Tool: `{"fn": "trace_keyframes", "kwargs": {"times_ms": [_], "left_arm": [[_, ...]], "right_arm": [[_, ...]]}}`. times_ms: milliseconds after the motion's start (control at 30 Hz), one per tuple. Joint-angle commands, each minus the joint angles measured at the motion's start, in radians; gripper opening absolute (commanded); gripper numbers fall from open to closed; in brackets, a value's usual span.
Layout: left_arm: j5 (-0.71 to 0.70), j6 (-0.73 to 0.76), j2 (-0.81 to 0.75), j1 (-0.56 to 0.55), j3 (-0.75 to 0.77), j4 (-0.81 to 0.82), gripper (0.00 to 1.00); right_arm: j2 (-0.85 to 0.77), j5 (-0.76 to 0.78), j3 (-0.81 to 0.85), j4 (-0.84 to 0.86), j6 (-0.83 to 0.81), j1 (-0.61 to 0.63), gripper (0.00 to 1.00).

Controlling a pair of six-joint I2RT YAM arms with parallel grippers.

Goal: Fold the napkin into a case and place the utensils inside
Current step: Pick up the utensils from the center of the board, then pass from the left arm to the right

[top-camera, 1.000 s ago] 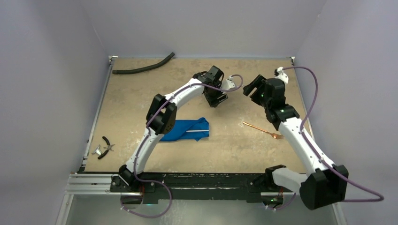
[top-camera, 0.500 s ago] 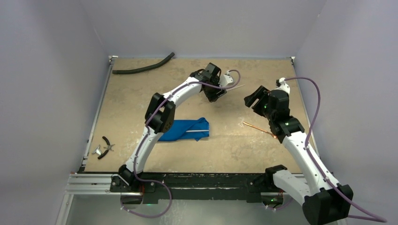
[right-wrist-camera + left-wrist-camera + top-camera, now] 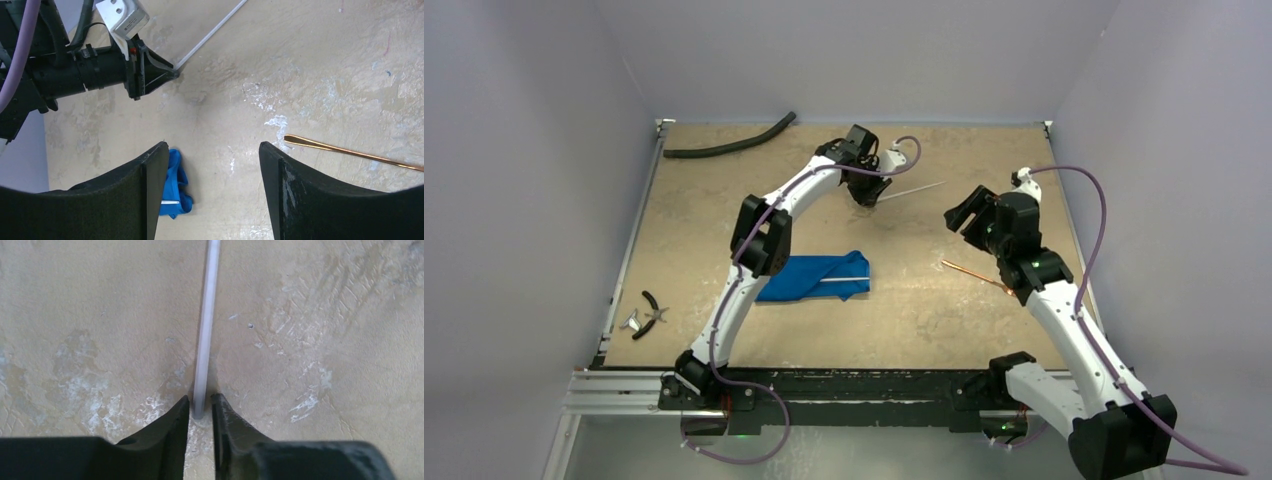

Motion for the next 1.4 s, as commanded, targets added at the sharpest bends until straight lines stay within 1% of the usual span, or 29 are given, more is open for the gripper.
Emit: {"fn": "trace_keyframes", "kwargs": {"times_ms": [0, 67, 100, 200, 333, 467, 567, 767, 1000, 1133, 1367], "left_arm": [[0.059, 0.011, 0.046, -0.007, -0.015, -0.117, 0.15], [0.062, 0.008, 0.037, -0.009, -0.031, -0.111, 0.03], [0.062, 0.006, 0.032, -0.010, -0.040, -0.108, 0.00], [0.052, -0.002, -0.008, -0.009, -0.091, -0.085, 0.00], [0.044, -0.019, -0.119, -0.004, -0.171, -0.057, 0.00], [0.072, -0.051, -0.243, 0.018, -0.228, -0.060, 0.00], [0.096, -0.065, -0.341, 0.033, -0.280, -0.080, 0.00], [0.166, -0.122, -0.527, 0.079, -0.449, -0.074, 0.00], [0.242, -0.126, -0.655, 0.109, -0.567, -0.126, 0.00], [0.280, -0.136, -0.713, 0.108, -0.617, -0.130, 0.00], [0.328, -0.145, -0.769, 0.109, -0.639, -0.159, 0.00]], "right_arm": [[-0.012, 0.005, 0.051, -0.008, -0.001, -0.006, 0.69], [-0.018, 0.007, 0.047, -0.008, 0.002, -0.006, 0.68], [-0.020, 0.009, 0.044, -0.005, 0.002, -0.005, 0.68], [-0.016, 0.008, 0.030, 0.013, 0.004, -0.006, 0.67], [0.030, -0.001, 0.021, 0.051, 0.015, -0.006, 0.67], [0.117, -0.033, 0.026, 0.114, 0.039, -0.007, 0.72], [0.179, -0.104, 0.017, 0.207, 0.068, -0.018, 0.75], [0.285, -0.290, -0.031, 0.416, 0.172, -0.030, 0.78], [0.371, -0.414, -0.040, 0.608, 0.266, -0.034, 0.78], [0.399, -0.422, -0.025, 0.689, 0.305, -0.035, 0.78], [0.458, -0.446, -0.026, 0.739, 0.350, -0.033, 0.77]]}}
